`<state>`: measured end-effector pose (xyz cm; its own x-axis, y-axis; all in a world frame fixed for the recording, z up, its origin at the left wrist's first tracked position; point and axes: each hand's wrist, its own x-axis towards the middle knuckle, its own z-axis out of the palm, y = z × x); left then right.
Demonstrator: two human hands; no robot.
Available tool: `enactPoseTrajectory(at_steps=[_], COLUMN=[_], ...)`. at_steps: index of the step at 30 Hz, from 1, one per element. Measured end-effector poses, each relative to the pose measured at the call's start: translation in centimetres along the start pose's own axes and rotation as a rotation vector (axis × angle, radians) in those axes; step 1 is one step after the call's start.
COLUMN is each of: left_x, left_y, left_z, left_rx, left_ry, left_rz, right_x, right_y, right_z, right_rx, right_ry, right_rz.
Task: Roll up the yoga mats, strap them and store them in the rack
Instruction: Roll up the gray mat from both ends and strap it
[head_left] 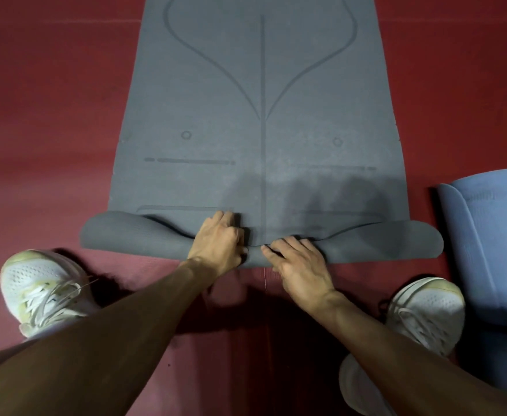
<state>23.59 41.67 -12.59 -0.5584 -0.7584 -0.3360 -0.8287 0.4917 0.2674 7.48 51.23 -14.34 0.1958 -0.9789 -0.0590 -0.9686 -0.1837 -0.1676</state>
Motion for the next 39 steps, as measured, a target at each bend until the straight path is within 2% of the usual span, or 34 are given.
enactPoseTrajectory(at_steps=[4,8,12,16,19,22,27,31,36,39], left_x=[-1.9,-2.7,-1.9,-0.3,1.2,3.3,6.4,6.5,4.9,3.9], left_y=[0.2,-0.6,-0.7,-0.3,-0.5,-0.7,-1.6,-1.9,-2.2,-1.5], left_z=[0.6,0.8,-0.3,-1.5,-2.5,-3.8,-4.1,-3.5,-2.5,-2.1], left_rx=[0.136,0.206,0.304,0.247,0.143,0.069,-0.034,-0.09,-0.186,-0.015], left_ry=[0.118,0.128,0.025,-0.077,-0.139,-0.275,-0.423,-0.356,-0.144,-0.097], left_rz=[0.108,0.169,0.214,0.198,0.181,0.128,0.036,-0.026,-0.062,-0.008], right_x=[0.6,2.1,3.4,4.7,4.6,3.7,3.0,3.8,5.4,6.5], right_y=[-0.3,-0.3,0.2,1.1,2.2,2.7,3.4,3.7,4.2,4.7], right_z=[-0.8,-1.6,-2.6,-3.3,-3.5,-3.5,-2.1,-2.0,-3.1,-3.6], right_rx=[0.051,0.055,0.081,0.146,0.187,0.166,-0.05,0.013,0.099,0.135], right_ry=[-0.015,-0.092,-0.21,-0.245,-0.224,-0.124,-0.047,-0.002,-0.109,-0.228], right_rz=[0.065,0.128,0.12,0.179,0.17,0.072,0.082,0.108,0.12,0.129])
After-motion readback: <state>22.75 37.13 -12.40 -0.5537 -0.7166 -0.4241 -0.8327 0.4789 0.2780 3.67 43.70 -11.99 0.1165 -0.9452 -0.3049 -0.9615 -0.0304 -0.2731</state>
